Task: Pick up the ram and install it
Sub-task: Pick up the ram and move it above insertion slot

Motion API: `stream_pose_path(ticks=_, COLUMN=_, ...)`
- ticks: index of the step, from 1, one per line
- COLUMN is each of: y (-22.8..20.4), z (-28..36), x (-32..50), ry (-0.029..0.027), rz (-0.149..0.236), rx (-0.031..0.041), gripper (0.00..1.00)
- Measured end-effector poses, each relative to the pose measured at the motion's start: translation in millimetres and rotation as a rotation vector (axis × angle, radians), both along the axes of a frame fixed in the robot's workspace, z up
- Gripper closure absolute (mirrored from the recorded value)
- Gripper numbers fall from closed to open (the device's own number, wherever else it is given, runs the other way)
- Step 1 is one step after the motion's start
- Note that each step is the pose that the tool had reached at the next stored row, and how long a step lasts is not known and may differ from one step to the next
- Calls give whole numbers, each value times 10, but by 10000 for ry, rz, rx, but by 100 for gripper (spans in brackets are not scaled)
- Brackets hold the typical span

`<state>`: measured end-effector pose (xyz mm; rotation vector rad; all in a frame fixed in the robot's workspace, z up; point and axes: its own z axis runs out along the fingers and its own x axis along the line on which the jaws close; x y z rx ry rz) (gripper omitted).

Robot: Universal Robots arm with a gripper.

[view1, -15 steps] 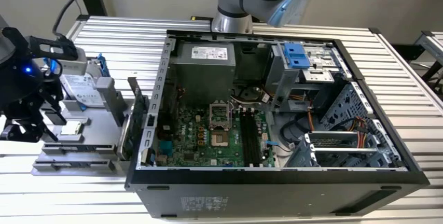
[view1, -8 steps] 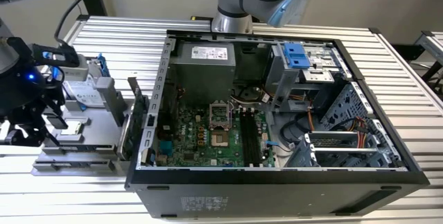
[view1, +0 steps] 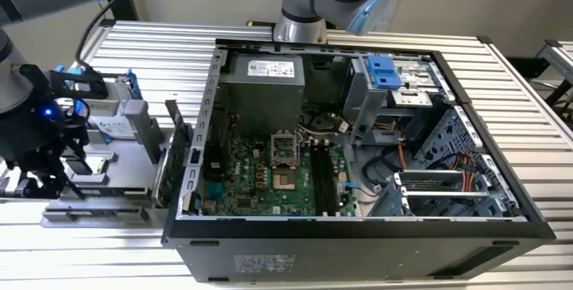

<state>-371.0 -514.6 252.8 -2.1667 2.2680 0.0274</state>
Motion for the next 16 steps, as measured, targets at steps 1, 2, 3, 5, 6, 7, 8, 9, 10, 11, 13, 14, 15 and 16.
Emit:
stream_pose_path(ticks=1, y=-17, z=-17, x=1, ry=-1, rz=10, rx=1, gripper=0)
stream_pose_path(ticks=2, y=-37, z=-36, x=1, ry=-3, rz=33, rx=2, gripper=0)
stream_pose_path(ticks=3, y=-58, z=-52, x=1, ry=-1, rz=53, rx=1, gripper=0)
stream_pose_path(ticks=5, y=-86, z=-83, x=1, ry=-1, rz=89, rx=1, gripper=0)
stream_pose_path(ticks=6, y=-96, z=-99, x=1, ry=-1, rz=107, rx=1, gripper=0)
stream_pose_path(ticks=7, y=-99, z=-118, x=1, ry=-3, rz=122, rx=3, gripper=0)
stream_pose_path(ticks=8, y=-99, z=-136, x=1, ry=-2, rz=123, rx=0, gripper=0)
stream_pose_path(ticks=9, y=-100, z=-152, x=0, ry=-2, rz=125, rx=-8, gripper=0)
stream_pose_path(ticks=10, y=-100, z=-168, x=-2, ry=-1, rz=125, rx=-17, gripper=0)
stream_pose_path(ticks=11, y=-100, z=-183, x=-5, ry=-2, rz=125, rx=-25, gripper=0)
stream_pose_path(ticks=13, y=-100, z=-215, x=-15, ry=-2, rz=126, rx=-52, gripper=0)
stream_pose_path(ticks=14, y=-100, z=-230, x=-20, ry=-1, rz=125, rx=-69, gripper=0)
stream_pose_path(ticks=15, y=-100, z=-246, x=-24, ry=0, rz=125, rx=-90, gripper=0)
stream_pose_path(ticks=16, y=-100, z=-263, x=-28, ry=0, rz=125, rx=-109, gripper=0)
